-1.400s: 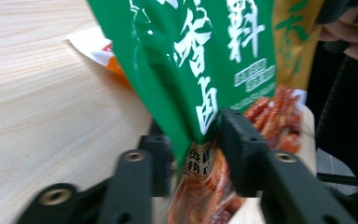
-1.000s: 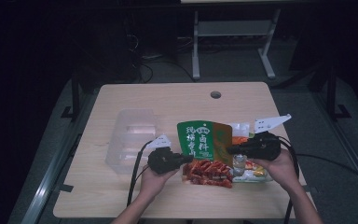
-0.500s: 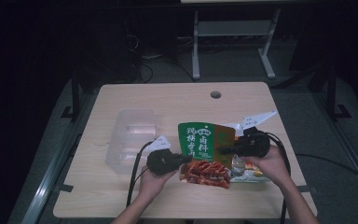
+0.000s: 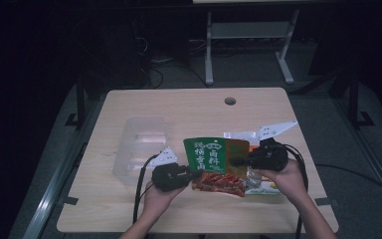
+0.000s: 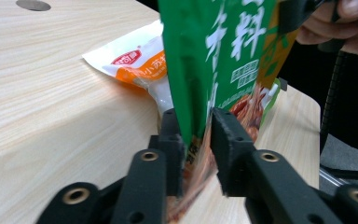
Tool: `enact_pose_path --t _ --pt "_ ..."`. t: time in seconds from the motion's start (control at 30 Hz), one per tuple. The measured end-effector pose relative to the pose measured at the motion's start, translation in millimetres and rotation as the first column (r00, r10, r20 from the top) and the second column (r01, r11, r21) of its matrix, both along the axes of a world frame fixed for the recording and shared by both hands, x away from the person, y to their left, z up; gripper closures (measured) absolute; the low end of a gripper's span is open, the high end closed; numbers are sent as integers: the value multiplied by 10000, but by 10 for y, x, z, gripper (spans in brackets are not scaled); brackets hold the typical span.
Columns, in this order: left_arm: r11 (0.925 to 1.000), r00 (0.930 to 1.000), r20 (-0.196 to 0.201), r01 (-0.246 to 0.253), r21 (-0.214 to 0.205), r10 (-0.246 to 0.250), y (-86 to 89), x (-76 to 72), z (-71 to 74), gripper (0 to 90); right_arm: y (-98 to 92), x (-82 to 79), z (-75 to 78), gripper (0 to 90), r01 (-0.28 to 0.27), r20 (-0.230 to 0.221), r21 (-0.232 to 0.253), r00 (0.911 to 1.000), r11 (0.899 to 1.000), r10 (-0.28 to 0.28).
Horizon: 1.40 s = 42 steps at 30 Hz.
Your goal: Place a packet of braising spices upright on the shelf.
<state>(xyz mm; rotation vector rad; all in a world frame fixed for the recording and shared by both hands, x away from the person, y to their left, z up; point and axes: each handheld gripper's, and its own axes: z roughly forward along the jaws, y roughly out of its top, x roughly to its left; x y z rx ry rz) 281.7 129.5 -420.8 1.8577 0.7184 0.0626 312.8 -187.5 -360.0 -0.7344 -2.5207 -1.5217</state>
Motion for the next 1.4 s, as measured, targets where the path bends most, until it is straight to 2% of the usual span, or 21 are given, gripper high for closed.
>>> enact_pose_path --t 0.1,0.13,0.3,0.57,0.9,0.97,1.1,1.13,1.4 --pt "10000 9999 116 2 47 -3 27 -38 15 668 38 -78 83 898 -16 258 10 9997 10000 16" --pt "9999 10000 33 -75 -102 76 27 -58 25 658 50 -99 113 898 -21 367 30 9993 10000 20" --pt "9998 9995 298 -135 131 131 69 -107 54 595 86 -154 277 898 -40 751 252 9972 9997 21" --pt "9998 9994 322 -140 174 135 95 -153 47 533 57 -114 478 898 131 989 525 9949 9985 -183" --pt "9958 9992 390 -156 900 121 100 -234 7 493 4 22 666 898 442 1274 510 9906 9977 -504" --pt "9971 9997 257 -7 758 -13 98 -245 0 501 -2 44 704 898 500 1329 566 9895 9971 -571" --pt "9963 9990 424 90 860 -127 50 -289 -7 501 30 121 758 898 653 1385 454 9878 9968 -710" --pt "9948 9986 486 172 1007 -222 52 -289 -4 501 44 151 766 898 703 1377 419 9876 9966 -754" --pt "9940 9976 539 373 1027 -430 26 -344 -31 514 195 369 753 898 819 1249 312 9885 9962 -852"
